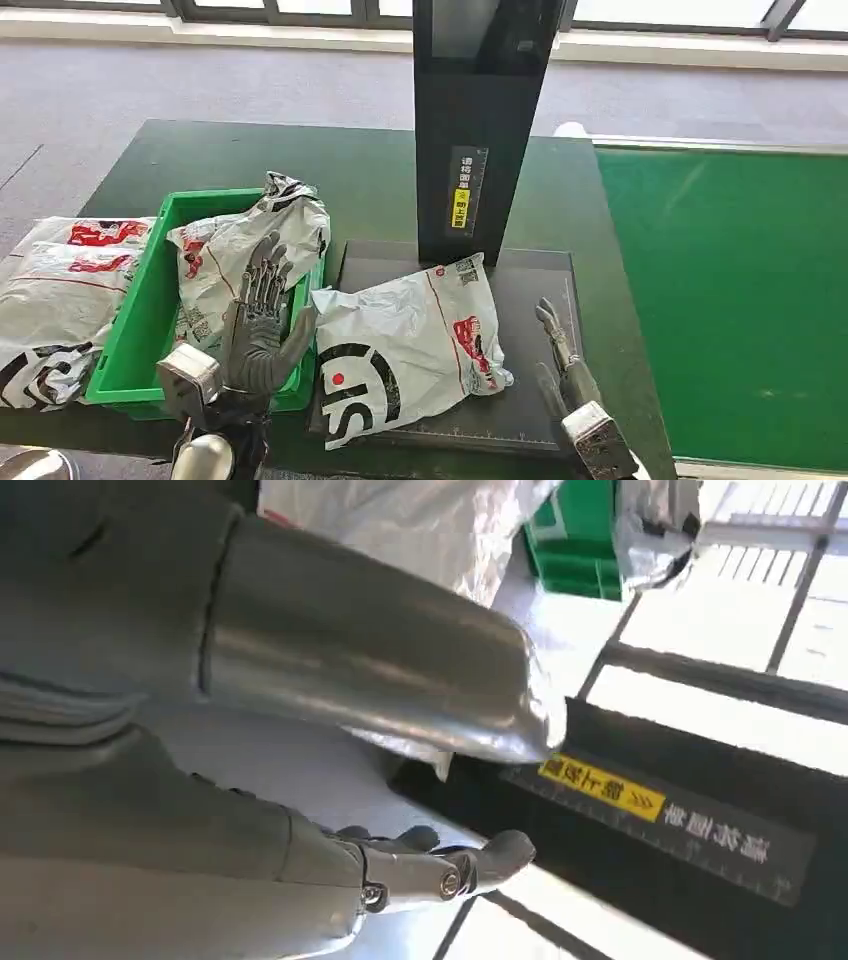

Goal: Moved the parcel from conveyor to table for the left to box.

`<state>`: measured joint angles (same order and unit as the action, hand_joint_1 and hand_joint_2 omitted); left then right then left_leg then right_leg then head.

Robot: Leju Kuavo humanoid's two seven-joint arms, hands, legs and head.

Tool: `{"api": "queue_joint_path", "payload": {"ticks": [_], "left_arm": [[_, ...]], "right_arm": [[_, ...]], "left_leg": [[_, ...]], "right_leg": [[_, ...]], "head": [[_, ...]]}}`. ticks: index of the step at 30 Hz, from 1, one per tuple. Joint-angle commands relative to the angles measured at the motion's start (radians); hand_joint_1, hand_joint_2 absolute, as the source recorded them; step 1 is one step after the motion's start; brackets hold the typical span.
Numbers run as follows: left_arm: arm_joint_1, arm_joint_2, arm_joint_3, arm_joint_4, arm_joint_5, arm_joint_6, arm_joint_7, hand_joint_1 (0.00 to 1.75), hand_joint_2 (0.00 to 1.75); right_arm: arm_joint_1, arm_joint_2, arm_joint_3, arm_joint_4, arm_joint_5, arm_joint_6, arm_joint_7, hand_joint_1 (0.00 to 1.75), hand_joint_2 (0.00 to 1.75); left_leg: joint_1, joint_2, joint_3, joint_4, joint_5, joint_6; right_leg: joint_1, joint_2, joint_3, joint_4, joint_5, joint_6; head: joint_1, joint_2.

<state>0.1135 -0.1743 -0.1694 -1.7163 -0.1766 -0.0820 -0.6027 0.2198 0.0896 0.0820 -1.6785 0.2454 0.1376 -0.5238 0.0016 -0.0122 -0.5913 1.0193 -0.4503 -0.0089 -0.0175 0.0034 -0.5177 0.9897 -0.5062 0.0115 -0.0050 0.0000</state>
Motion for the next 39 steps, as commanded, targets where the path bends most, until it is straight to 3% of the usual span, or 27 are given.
{"api": "queue_joint_path", "payload": {"ticks": [1, 5, 13, 14, 20, 21, 28, 29, 32, 33, 39], "left_arm": [[0.018, 0.012, -0.004, -0.002, -0.006, -0.003, 0.001, 0.0, 0.0], [0.022, 0.01, -0.006, -0.002, -0.007, -0.002, 0.001, 0.0, 0.0], [0.023, -0.012, -0.029, 0.101, -0.032, -0.019, -0.007, 0.0, 0.0], [0.013, -0.016, -0.034, 0.14, -0.028, -0.034, -0.01, 0.0, 1.75], [-0.056, -0.054, -0.058, 0.337, -0.057, -0.01, -0.017, 0.0, 1.75], [-0.06, -0.057, -0.057, 0.355, -0.057, 0.017, -0.024, 0.0, 0.0], [-0.065, -0.04, -0.09, 0.315, -0.101, 0.057, -0.003, 0.0, 0.0], [-0.088, -0.018, -0.12, 0.312, -0.177, 0.082, -0.008, 0.0, 0.0], [-0.178, -0.007, -0.146, 0.371, -0.256, 0.107, 0.042, 0.0, 0.0], [-0.196, 0.004, -0.161, 0.381, -0.295, 0.105, 0.056, 0.0, 1.75], [-0.225, 0.016, -0.206, 0.388, -0.507, 0.225, 0.069, 0.0, 1.75]], "right_arm": [[-0.014, 0.032, -0.062, -0.018, 0.084, -0.105, 0.009, 0.0, 0.0], [-0.009, 0.033, -0.054, -0.02, 0.092, -0.116, 0.005, 0.0, 0.0], [-0.049, 0.046, 0.022, -0.005, 0.055, -0.098, -0.106, 0.0, 0.0], [-0.061, 0.049, 0.038, 0.011, 0.07, -0.104, -0.121, 0.0, 0.0], [-0.11, 0.065, 0.064, 0.03, 0.007, -0.143, -0.161, 0.0, 0.0], [-0.113, 0.061, 0.068, 0.039, -0.012, -0.149, -0.165, 0.0, 0.0], [-0.133, 0.057, 0.075, 0.036, -0.062, -0.184, -0.174, 0.0, 0.0], [-0.131, 0.067, 0.063, -0.005, -0.086, -0.212, -0.174, 0.0, 1.75], [-0.167, 0.051, 0.032, 0.042, -0.122, -0.199, -0.174, 0.0, 1.75], [-0.182, 0.039, 0.036, 0.032, -0.114, -0.202, -0.174, 0.0, 1.75], [-0.251, 0.044, 0.022, 0.118, -0.142, -0.189, -0.174, 0.0, 1.75]], "left_leg": [[0.0, 0.001, 0.001, -0.001, 0.0, 0.0], [0.0, 0.002, 0.002, -0.003, 0.0, -0.001], [0.0, 0.002, 0.002, -0.003, 0.0, 0.0], [0.0, 0.003, 0.004, -0.005, 0.001, -0.001], [-0.001, 0.001, 0.003, -0.005, 0.002, -0.001], [-0.001, 0.0, 0.002, -0.003, 0.002, 0.0], [0.0, 0.001, 0.001, -0.001, 0.0, -0.001], [0.0, 0.003, 0.003, -0.004, 0.001, -0.001], [0.0, -0.001, 0.002, -0.003, 0.001, -0.001], [0.0, -0.002, 0.0, -0.001, 0.001, -0.001], [0.0, 0.001, 0.001, -0.001, 0.001, 0.0]], "right_leg": [[0.0, 0.0, 0.001, -0.001, 0.0, -0.001], [0.0, 0.0, 0.002, -0.002, 0.001, -0.002], [0.0, 0.001, 0.002, -0.002, 0.0, -0.001], [0.0, 0.001, 0.003, -0.004, 0.001, -0.002], [0.0, 0.0, 0.002, -0.003, 0.001, -0.002], [0.0, -0.001, 0.002, -0.002, 0.001, -0.001], [0.001, 0.0, 0.001, -0.001, 0.001, -0.001], [0.001, 0.001, 0.002, -0.004, 0.002, -0.002], [0.0, -0.002, 0.002, -0.002, 0.001, -0.002], [0.0, -0.002, 0.001, -0.001, 0.001, -0.001], [0.001, 0.0, 0.002, -0.001, 0.002, -0.001]], "head": [[0.0, 0.0], [0.0, 0.0], [0.0, 0.0], [0.0, 0.0], [0.0, 0.0], [0.0, 0.0], [0.0, 0.0], [0.0, 0.0], [0.0, 0.0], [0.0, 0.0], [0.0, 0.0]]}}
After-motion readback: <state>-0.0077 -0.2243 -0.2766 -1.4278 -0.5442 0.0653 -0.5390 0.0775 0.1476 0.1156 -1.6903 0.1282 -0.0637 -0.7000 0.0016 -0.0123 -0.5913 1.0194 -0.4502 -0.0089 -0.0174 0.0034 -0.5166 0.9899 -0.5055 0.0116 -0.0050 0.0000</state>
